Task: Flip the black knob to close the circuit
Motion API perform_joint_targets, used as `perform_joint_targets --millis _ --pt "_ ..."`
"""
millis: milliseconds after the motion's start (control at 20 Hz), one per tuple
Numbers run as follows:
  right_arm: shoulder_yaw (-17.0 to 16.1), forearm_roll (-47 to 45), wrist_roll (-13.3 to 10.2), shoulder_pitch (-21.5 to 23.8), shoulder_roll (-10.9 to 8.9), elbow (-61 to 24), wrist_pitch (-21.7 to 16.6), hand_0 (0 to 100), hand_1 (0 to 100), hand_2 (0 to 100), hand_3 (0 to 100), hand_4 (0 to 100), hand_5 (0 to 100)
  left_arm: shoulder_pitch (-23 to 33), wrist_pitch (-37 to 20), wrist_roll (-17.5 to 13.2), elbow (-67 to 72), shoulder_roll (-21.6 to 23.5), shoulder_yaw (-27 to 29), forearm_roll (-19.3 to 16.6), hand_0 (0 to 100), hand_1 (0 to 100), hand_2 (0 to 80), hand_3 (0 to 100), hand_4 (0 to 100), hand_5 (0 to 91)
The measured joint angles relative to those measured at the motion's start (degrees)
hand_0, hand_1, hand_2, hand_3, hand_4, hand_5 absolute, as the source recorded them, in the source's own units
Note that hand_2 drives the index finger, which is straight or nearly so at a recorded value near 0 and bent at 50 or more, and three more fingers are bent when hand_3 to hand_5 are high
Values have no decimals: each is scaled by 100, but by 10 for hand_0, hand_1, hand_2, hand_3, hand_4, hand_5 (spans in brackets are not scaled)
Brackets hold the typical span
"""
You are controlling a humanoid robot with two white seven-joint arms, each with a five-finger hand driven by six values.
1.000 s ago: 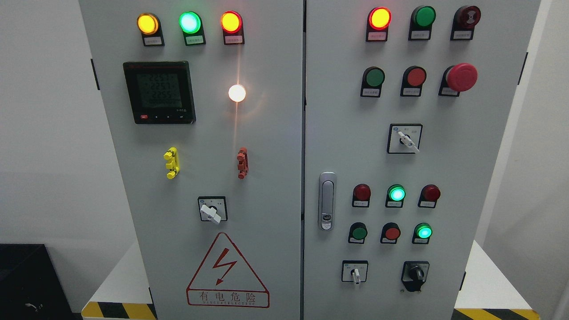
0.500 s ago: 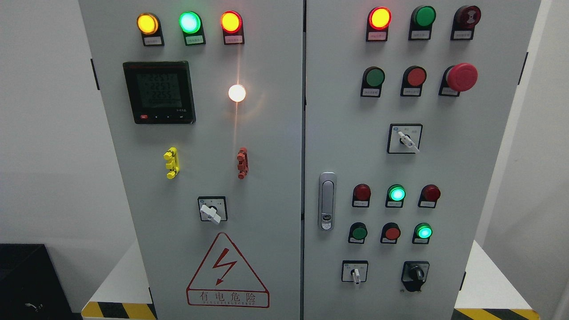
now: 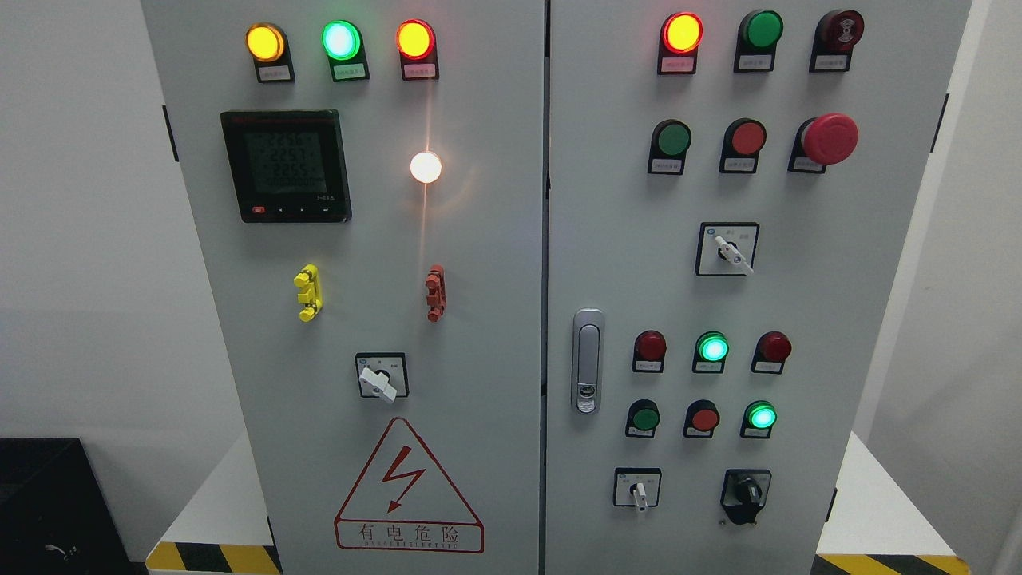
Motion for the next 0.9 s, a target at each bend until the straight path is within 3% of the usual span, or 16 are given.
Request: perform_joint_targets --millis 900 --pt "-3 369 215 -951 -2 656 333 0 0 853 1000 915 990 0 0 0 0 0 0 0 120 556 0 0 0 0"
